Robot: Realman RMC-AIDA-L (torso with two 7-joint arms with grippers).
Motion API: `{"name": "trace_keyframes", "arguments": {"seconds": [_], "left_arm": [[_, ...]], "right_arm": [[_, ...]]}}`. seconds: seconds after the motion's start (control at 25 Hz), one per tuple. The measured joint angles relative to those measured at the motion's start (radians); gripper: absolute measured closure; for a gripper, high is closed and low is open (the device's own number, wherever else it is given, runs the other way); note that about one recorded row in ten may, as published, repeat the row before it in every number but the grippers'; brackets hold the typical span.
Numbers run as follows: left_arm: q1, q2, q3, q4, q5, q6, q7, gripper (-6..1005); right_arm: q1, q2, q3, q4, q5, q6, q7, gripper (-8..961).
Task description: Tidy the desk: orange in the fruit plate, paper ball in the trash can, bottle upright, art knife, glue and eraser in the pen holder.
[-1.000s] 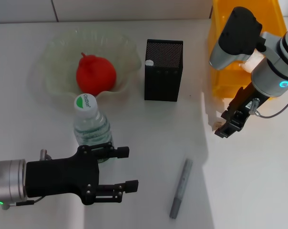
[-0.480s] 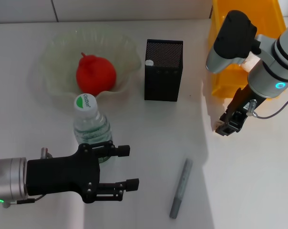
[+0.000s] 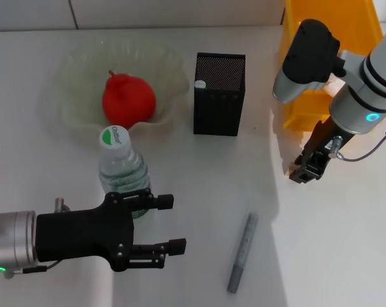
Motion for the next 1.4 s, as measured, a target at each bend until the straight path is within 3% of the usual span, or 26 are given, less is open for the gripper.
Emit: {"name": "trace_keyframes", "arguments": {"seconds": [0.28, 0.48, 0.6, 0.72, 0.88, 1.12, 1.4], "left_arm": [[0.000, 0.000, 0.001, -0.010, 0.000, -0.002, 0.002, 188], [0.001, 0.000, 0.001, -0.011, 0.000, -0.001, 0.003, 188], [0.001, 0.000, 0.001, -0.011, 0.000, 0.000, 0.004, 188], [0.001, 0.000, 0.001, -0.011, 0.000, 0.000, 0.004, 188], [0.000, 0.000, 0.001, -0.011, 0.000, 0.001, 0.004, 188], [0.000, 0.000, -0.001, -0.011, -0.002, 0.000, 0.004, 188], [-0.003, 0.000, -0.005, -0.011, -0.003, 0.003, 0.002, 188]], "right_arm": [[-0.010, 0.001, 0.002, -0.015, 0.001, -0.004, 0.000, 687], [-0.064, 0.000, 0.048, -0.178, 0.069, -0.074, -0.011, 683], [-0.096, -0.003, 0.155, -0.305, 0.177, -0.119, -0.045, 670], [-0.107, -0.003, 0.273, -0.351, 0.338, -0.122, -0.102, 658], [-0.121, -0.001, 0.327, -0.317, 0.516, -0.009, -0.168, 641], [-0.132, 0.006, 0.221, -0.149, 0.654, 0.240, -0.270, 617], [-0.119, 0.006, 0.156, -0.051, 0.686, 0.402, -0.288, 588]]}}
